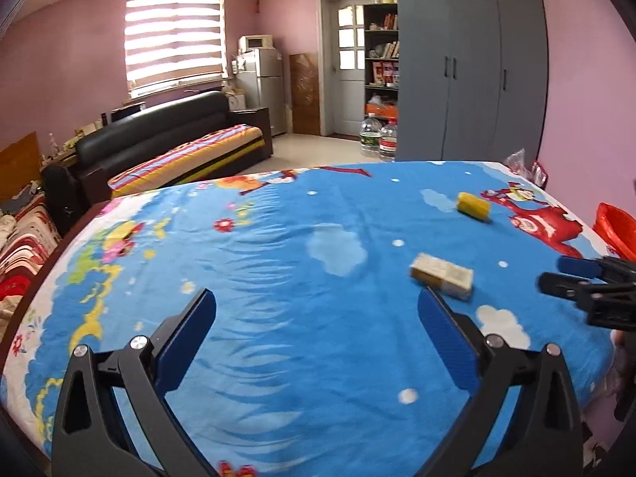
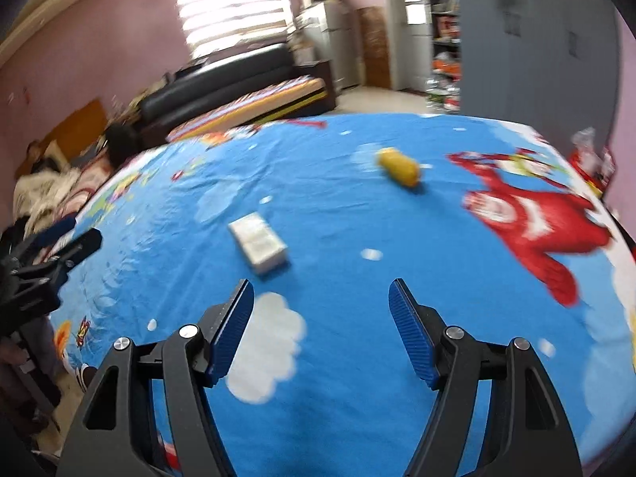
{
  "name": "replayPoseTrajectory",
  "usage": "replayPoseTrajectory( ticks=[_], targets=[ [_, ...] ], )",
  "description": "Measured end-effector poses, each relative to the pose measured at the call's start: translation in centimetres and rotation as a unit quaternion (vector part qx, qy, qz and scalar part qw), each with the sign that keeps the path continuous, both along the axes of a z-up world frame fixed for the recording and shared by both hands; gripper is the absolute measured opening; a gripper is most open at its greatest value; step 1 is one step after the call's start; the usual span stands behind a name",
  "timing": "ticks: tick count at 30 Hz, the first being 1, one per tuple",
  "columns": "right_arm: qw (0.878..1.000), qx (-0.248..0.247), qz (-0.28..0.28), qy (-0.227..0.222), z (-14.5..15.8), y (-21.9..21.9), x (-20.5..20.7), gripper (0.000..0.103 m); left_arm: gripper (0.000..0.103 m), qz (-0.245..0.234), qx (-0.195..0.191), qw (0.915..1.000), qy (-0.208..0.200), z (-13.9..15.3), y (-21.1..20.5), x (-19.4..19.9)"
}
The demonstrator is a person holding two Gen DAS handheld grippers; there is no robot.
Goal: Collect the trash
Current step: 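Grasp the small white box with the right gripper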
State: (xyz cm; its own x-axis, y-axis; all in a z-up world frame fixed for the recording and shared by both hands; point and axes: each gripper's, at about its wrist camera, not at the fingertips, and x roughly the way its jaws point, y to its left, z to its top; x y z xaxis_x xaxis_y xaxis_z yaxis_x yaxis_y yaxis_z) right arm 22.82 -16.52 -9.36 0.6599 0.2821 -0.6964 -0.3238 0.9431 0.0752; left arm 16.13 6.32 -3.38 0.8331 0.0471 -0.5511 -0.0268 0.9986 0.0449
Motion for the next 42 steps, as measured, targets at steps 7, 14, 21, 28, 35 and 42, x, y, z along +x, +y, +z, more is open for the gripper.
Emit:
replayPoseTrajectory(
  ticks=[7,14,21,28,35,42],
  targets=[
    [0.997,-0.039,0.048,0.035,-2.0,5.0,4.9,0.069,0.098,0.034,-0.021,0.9992,0.003,-0.6,3.6,-1.9],
    [0.995,-0.051,0.059,0.06,-3.2,7.0,7.4,0.068,0.098,0.046,-0.031,0.9984,0.011,-1.2,5.3,-2.7],
    [0.992,-0.071,0.074,0.07,-4.4,8.6,7.9,0.056,0.098,0.047,-0.031,0.9981,0.024,-1.2,5.5,-3.3],
    [0.994,-0.057,0.091,0.022,-2.1,7.4,5.4,0.035,0.098,0.045,-0.028,0.9967,0.061,-2.4,4.4,-2.3],
    [1.0,0.012,0.004,-0.011,1.0,-1.0,2.4,0.035,0.098,-0.012,-0.005,0.9975,0.069,-1.9,-1.0,-0.4],
    [0.995,0.016,-0.099,-0.027,2.3,-11.3,-0.3,0.035,0.098,-0.078,-0.038,0.9915,0.097,-1.8,-9.2,4.4]
  ],
)
